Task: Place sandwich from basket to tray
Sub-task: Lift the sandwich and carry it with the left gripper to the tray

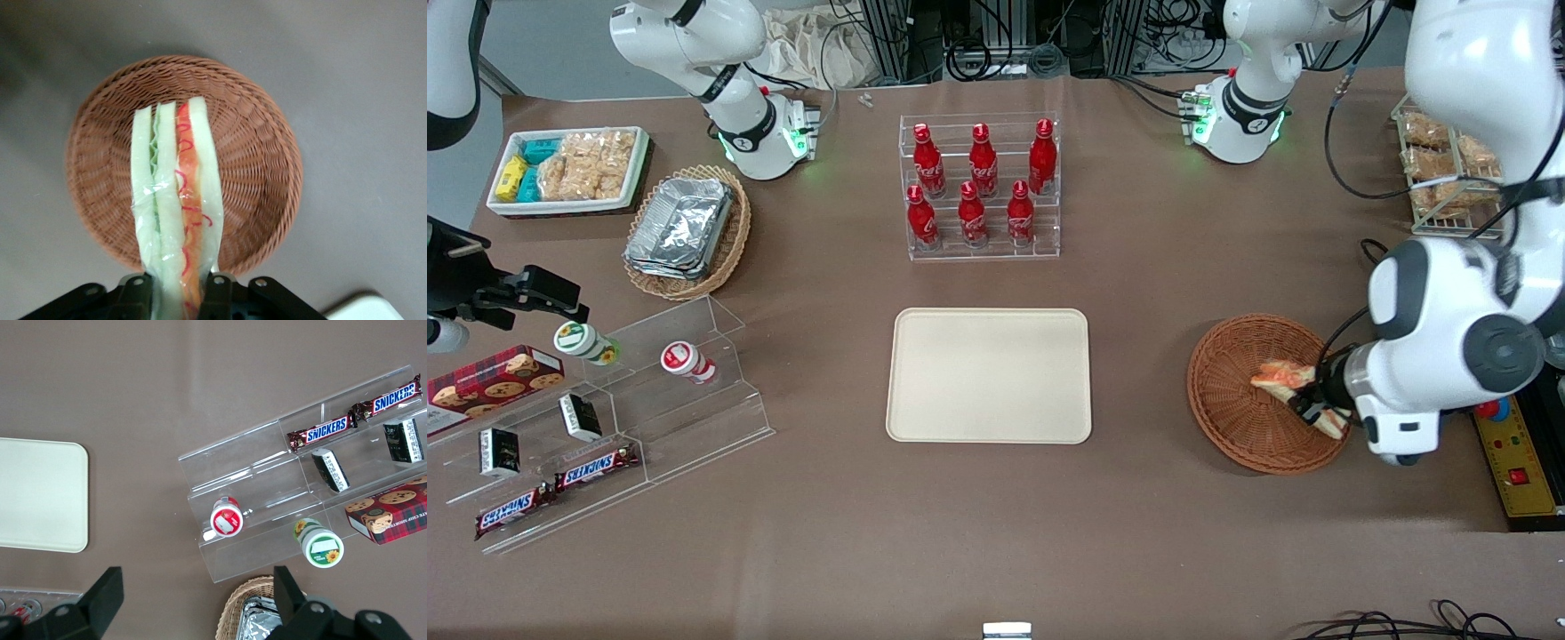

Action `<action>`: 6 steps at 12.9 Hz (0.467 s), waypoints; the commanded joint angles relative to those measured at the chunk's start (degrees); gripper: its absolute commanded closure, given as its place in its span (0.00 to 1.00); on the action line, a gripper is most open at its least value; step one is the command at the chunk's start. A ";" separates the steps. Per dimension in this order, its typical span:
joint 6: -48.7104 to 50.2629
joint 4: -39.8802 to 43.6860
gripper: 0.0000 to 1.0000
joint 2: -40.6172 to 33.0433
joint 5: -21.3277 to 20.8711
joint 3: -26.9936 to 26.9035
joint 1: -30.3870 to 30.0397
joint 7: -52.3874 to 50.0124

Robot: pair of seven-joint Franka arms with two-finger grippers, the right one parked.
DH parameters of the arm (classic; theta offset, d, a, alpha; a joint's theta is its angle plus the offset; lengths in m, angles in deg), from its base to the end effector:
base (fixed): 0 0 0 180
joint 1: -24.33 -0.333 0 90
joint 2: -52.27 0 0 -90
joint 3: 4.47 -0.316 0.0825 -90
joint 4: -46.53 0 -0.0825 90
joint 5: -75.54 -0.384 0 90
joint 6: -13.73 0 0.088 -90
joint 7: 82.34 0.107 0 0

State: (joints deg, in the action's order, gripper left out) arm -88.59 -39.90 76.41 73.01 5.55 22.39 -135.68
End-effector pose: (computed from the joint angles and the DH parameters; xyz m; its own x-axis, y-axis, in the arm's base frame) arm 0.6603 -0.0739 0.4148 0.6981 0.7082 -0.1057 0.7022 -0.7060 -0.0921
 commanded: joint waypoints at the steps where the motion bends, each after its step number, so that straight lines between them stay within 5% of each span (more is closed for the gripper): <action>1: 8.96 9.57 1.00 0.11 0.41 4.38 0.27 0.17; 6: 9.52 15.23 1.00 0.90 0.50 15.97 0.27 9.18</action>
State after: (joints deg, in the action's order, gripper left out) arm -80.01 -27.31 75.38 73.13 18.24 22.81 -132.18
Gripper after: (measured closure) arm 0.806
